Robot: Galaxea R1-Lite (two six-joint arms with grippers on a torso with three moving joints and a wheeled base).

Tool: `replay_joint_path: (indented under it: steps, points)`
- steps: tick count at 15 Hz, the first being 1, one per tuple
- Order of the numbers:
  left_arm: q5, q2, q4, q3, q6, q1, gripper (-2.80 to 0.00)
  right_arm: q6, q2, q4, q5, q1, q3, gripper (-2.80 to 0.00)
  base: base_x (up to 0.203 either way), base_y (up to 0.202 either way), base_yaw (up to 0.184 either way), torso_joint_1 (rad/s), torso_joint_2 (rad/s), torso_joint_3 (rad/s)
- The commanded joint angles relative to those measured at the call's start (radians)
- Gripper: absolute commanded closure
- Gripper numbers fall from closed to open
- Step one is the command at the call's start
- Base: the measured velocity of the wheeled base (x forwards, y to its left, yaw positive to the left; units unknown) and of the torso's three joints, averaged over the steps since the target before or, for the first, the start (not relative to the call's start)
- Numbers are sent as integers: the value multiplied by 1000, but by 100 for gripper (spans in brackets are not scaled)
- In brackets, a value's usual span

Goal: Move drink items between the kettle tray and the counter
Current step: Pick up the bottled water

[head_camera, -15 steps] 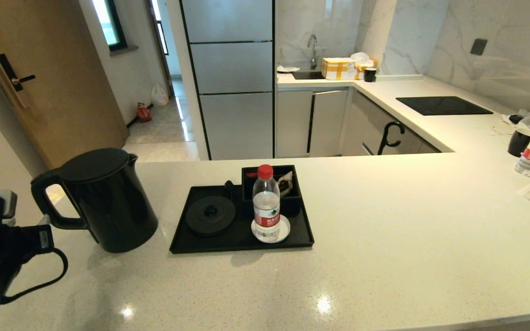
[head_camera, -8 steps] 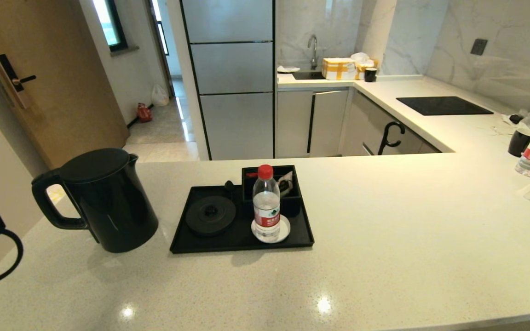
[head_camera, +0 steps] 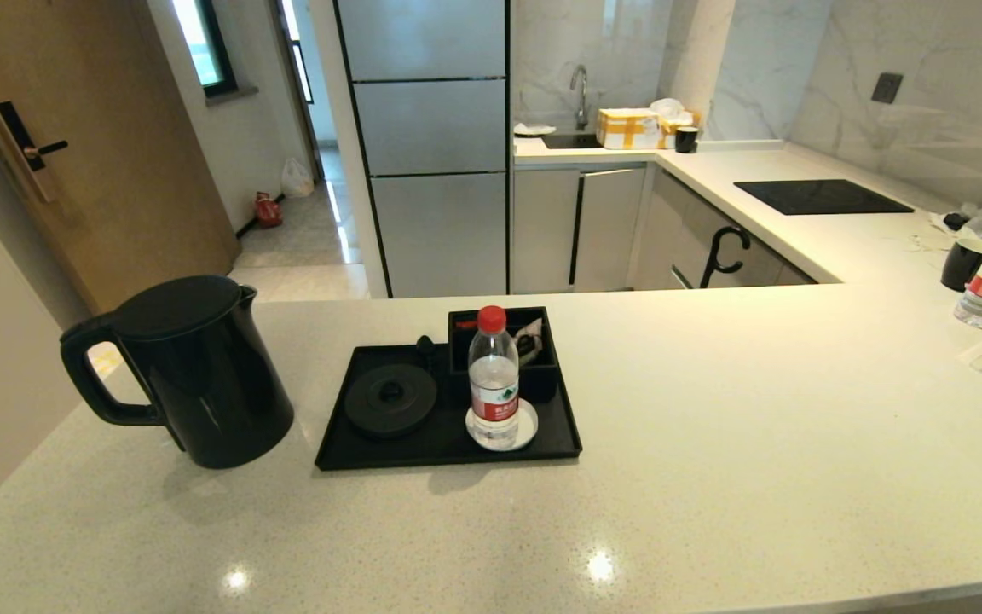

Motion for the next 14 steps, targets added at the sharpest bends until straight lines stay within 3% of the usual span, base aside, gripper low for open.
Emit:
replay_joint_path:
  steps: [1, 2, 5, 8, 9, 12, 14]
  points:
    - [0, -36, 36, -19, -3, -7, 0, 0, 2, 0, 0, 0, 0, 0, 0, 0, 0, 0, 0, 0]
    - [-29, -50, 72, -37, -7, -10, 0, 0, 0, 0, 0, 2, 0, 0, 0, 0, 0, 0, 0, 0]
    - [-124, -278, 366, -103, 3, -23, 0, 0, 2, 0, 0, 2, 0, 0, 0, 0, 0, 0, 0, 0]
    - [-127, -483, 724, -128, -11, -37, 0, 0, 0, 0, 0, 2, 0, 0, 0, 0, 0, 0, 0, 0]
    - [-127, -486, 779, -136, -15, -41, 0, 0, 0, 0, 0, 2, 0, 0, 0, 0, 0, 0, 0, 0]
    - [-116, -489, 775, -132, -10, -47, 0, 0, 2, 0, 0, 2, 0, 0, 0, 0, 0, 0, 0, 0]
    - [-61, -594, 712, -46, 24, -98, 0, 0, 2, 0, 0, 0, 0, 0, 0, 0, 0, 0, 0, 0]
